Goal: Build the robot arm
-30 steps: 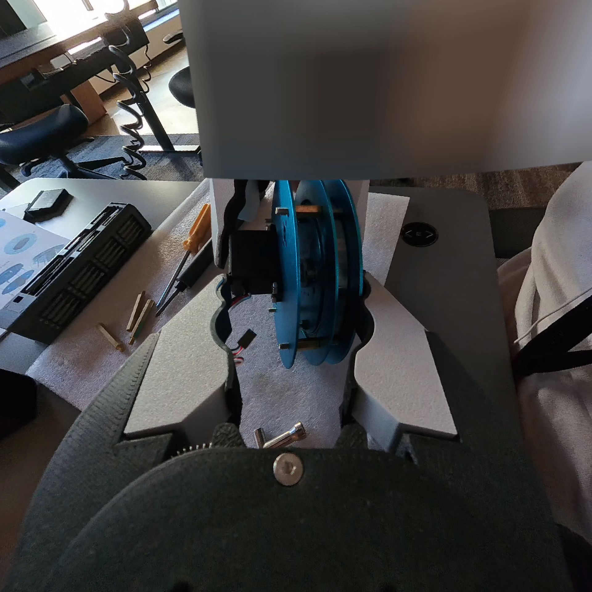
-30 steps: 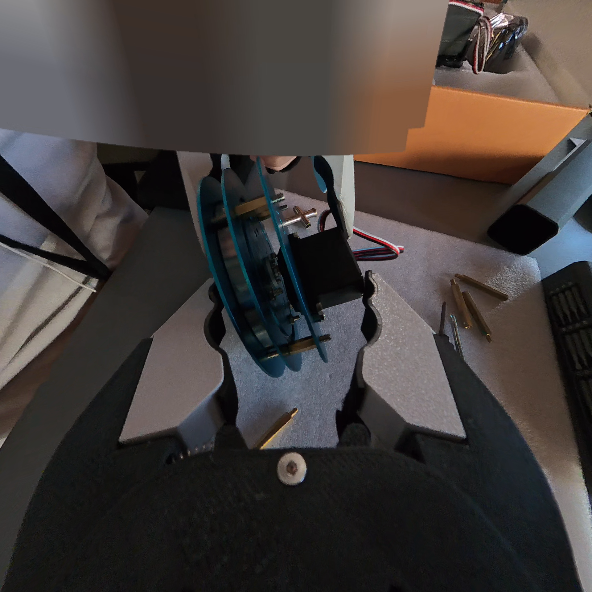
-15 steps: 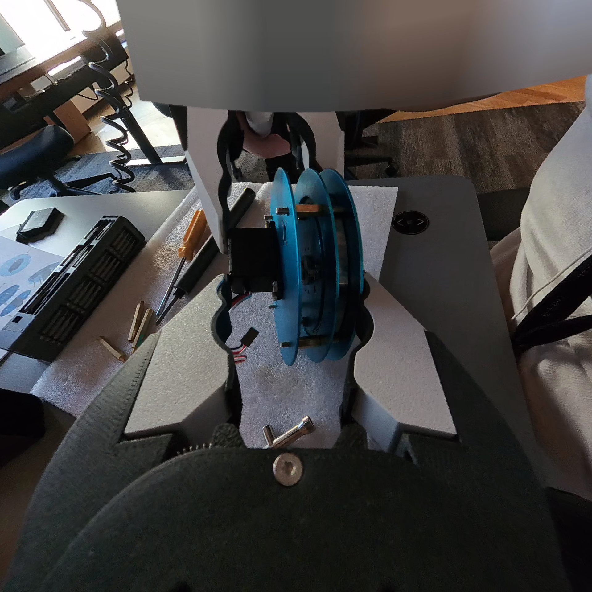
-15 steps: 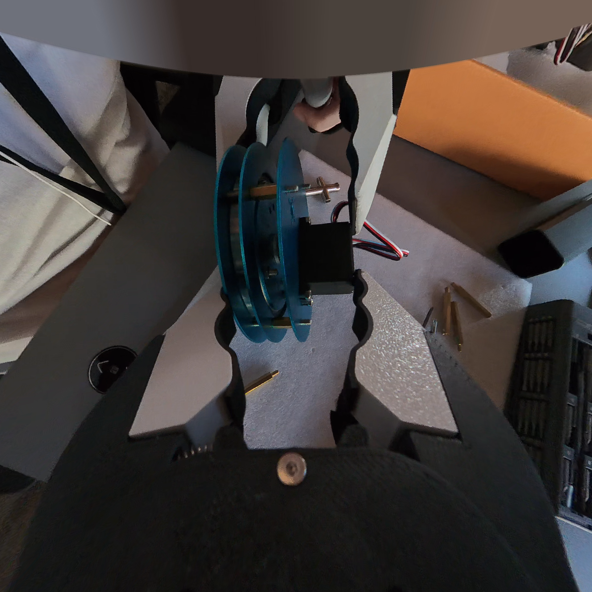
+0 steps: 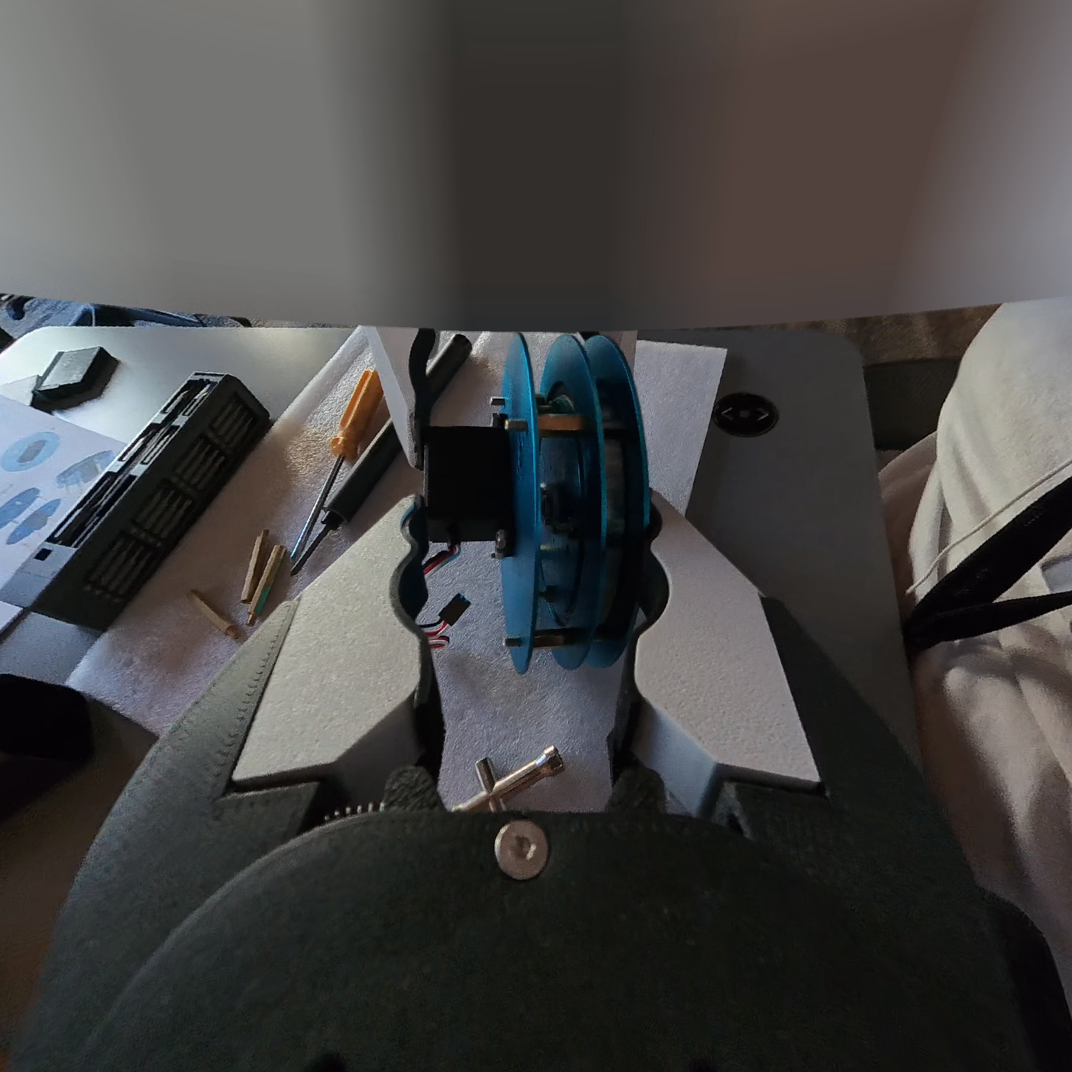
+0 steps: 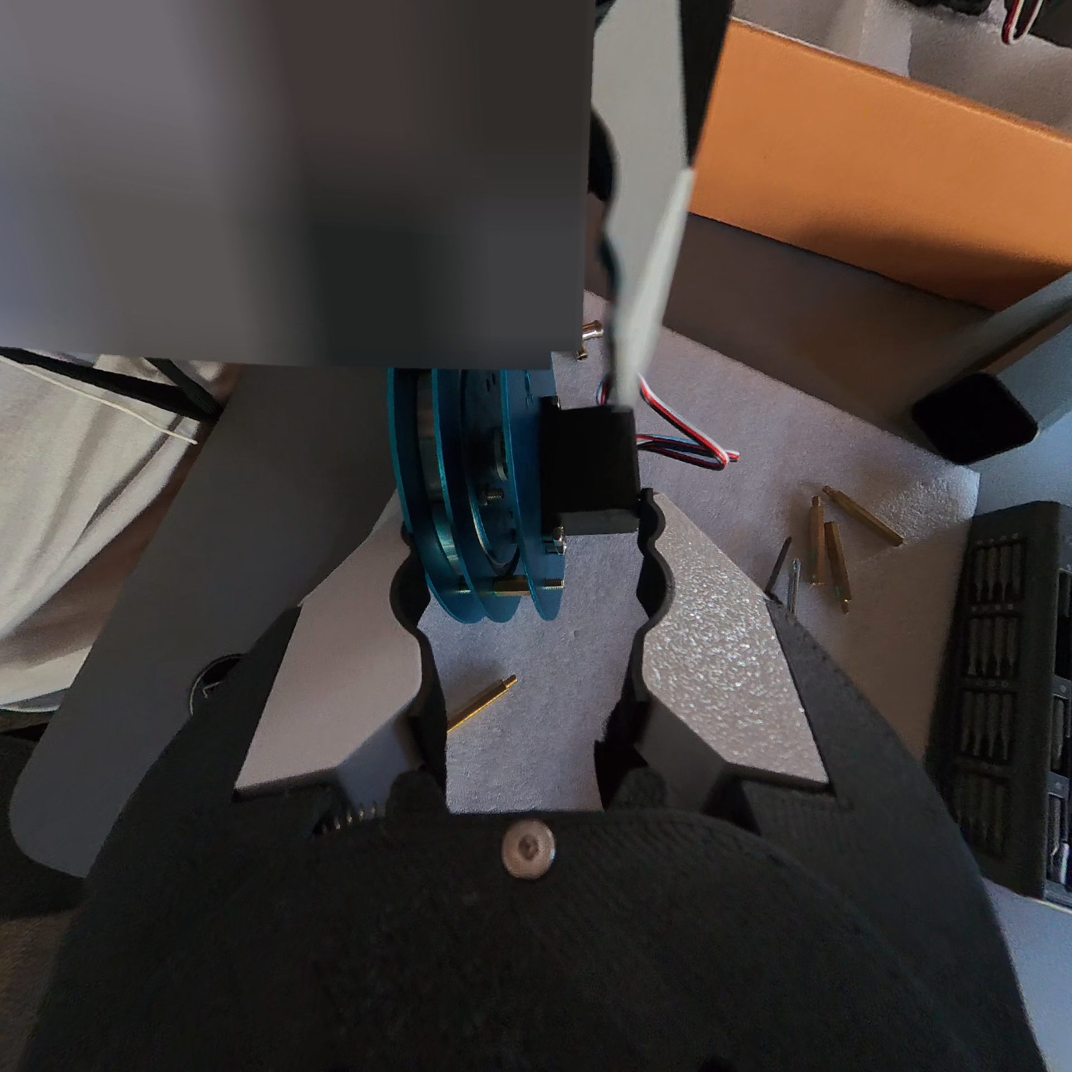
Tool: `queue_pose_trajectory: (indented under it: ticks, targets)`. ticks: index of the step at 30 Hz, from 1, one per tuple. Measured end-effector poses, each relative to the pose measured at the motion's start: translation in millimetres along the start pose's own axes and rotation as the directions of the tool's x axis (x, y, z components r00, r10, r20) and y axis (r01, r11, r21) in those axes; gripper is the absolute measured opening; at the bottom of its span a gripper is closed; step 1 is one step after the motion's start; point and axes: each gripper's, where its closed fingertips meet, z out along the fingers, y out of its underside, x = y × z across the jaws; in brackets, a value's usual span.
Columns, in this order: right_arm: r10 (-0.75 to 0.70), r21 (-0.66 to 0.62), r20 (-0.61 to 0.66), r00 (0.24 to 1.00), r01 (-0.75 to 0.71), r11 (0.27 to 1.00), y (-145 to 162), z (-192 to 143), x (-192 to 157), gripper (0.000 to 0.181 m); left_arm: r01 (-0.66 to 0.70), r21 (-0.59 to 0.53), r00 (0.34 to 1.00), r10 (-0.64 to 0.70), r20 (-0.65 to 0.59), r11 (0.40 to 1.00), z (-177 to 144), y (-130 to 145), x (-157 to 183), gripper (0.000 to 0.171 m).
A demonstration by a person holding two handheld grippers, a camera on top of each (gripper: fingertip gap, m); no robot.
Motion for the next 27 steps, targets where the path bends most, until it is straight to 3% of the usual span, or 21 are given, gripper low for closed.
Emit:
queue_pose_trajectory:
  ticks: [3, 5, 6, 8, 10, 15, 21, 27]
  targets:
    - [-0.012, -0.025, -0.002, 1.000, 0.012, 1.000, 0.7, -0.5, 0.8, 0.072, -0.022, -0.024, 1.000, 0.021, -0.008, 0.999, -1.2, 0.5, 2.9, 0.040]
    - [-0.048, -0.022, -0.006, 0.999, 0.048, 0.999, -0.4, -0.2, -1.5, 0.072, -0.039, -0.030, 0.996, 0.041, 0.082, 0.999, -1.2, -0.4, -9.8, 0.083]
    - [-0.050, -0.025, -0.010, 0.999, 0.049, 0.998, -0.7, -0.1, -1.9, 0.073, -0.043, -0.036, 0.995, 0.046, 0.084, 0.998, -0.9, 0.0, -10.0, 0.097]
    - [-0.039, -0.030, -0.018, 0.999, 0.039, 0.999, -1.7, 0.2, -2.2, 0.072, -0.028, -0.035, 0.999, 0.029, 0.018, 0.999, 1.0, 0.1, -0.6, 0.083]
    - [-0.051, -0.038, -0.025, 0.998, 0.050, 0.998, -2.8, 0.8, -3.4, 0.073, -0.011, -0.036, 1.000, 0.010, -0.022, 0.999, 3.6, 0.0, 3.9, 0.079]
    - [-0.016, -0.058, -0.031, 0.999, 0.015, 0.998, -1.8, 0.5, -2.1, 0.073, 0.027, -0.067, 0.997, -0.032, -0.076, 0.997, 3.1, 1.0, 2.4, 0.081]
    - [0.020, -0.078, -0.025, 0.999, -0.022, 0.997, -1.6, -0.2, 0.2, 0.072, 0.029, -0.189, 0.998, -0.040, -0.054, 0.982, -0.6, 6.0, -3.2, 0.074]
    - [-0.009, -0.071, -0.046, 0.999, 0.006, 0.997, -3.7, 0.6, -2.4, 0.072, 0.024, -0.164, 0.997, -0.035, -0.068, 0.986, 1.0, 5.8, 1.1, 0.078]
